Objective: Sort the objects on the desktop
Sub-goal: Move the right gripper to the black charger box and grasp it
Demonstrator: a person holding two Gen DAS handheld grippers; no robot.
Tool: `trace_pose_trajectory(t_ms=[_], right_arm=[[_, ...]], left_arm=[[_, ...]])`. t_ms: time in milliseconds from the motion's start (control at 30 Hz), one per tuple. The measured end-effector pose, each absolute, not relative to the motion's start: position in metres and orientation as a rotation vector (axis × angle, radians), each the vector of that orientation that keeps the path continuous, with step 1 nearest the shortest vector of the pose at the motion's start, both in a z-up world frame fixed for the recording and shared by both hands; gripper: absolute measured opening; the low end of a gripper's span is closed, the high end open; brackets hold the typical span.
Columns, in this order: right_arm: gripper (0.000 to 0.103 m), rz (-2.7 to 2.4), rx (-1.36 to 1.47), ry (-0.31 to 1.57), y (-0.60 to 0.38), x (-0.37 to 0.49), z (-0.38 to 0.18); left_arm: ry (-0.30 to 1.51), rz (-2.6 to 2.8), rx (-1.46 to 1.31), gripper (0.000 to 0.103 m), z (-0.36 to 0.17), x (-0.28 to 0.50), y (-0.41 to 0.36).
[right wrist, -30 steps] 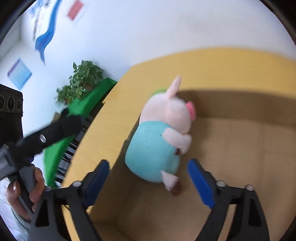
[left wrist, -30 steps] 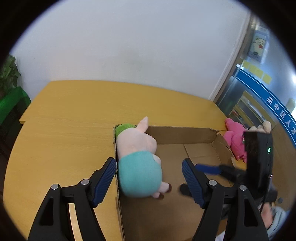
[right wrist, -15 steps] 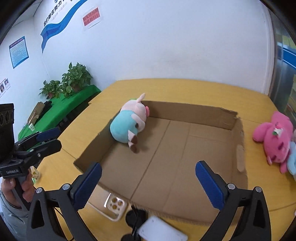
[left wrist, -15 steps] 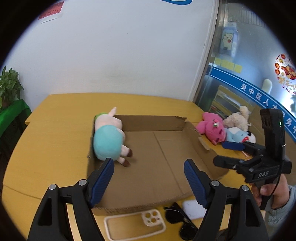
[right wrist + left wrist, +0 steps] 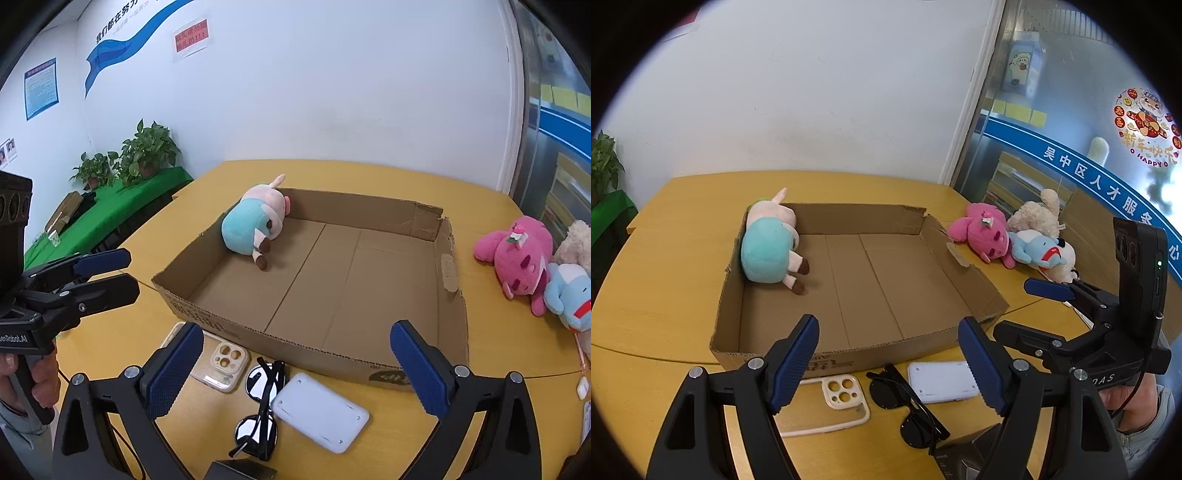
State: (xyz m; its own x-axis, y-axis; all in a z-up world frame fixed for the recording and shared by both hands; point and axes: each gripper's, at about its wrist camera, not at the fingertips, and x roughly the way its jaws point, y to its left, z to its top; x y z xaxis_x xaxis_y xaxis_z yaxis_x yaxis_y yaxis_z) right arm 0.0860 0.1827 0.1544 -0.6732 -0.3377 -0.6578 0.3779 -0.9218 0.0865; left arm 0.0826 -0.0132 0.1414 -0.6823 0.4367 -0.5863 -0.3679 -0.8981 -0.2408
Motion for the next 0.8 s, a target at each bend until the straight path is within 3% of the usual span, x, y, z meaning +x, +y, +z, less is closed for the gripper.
trace_pose_trajectory(t_ms=[267, 567, 700, 767, 800], right_arm=[[0.103, -2.512, 1.022, 0.011, 0.208, 0.13, 0.137], [0.103, -2.206, 1.171, -0.193, 0.22, 0.225, 0.078], [0.102, -2.174, 1.269, -0.134, 0.202, 0.237, 0.042], [0.097, -2.165, 1.279, -0.12, 0.195, 0.239, 0.03], [0.089, -2.162, 1.274, -0.115, 0.192, 0.239, 0.026]], left_arm=[[-0.167, 2.417, -1.014, 0.078, 0.118, 0.112, 0.004], [-0.27, 2.207, -1.235, 0.078, 0.048, 0.137, 0.024], [-0.345, 2.129, -1.282, 0.078, 0.029, 0.136, 0.029], [-0.352, 2.119, -1.275, 0.078, 0.027, 0.137, 0.029], [-0.355, 2.116, -1.268, 0.078, 0.027, 0.137, 0.028]])
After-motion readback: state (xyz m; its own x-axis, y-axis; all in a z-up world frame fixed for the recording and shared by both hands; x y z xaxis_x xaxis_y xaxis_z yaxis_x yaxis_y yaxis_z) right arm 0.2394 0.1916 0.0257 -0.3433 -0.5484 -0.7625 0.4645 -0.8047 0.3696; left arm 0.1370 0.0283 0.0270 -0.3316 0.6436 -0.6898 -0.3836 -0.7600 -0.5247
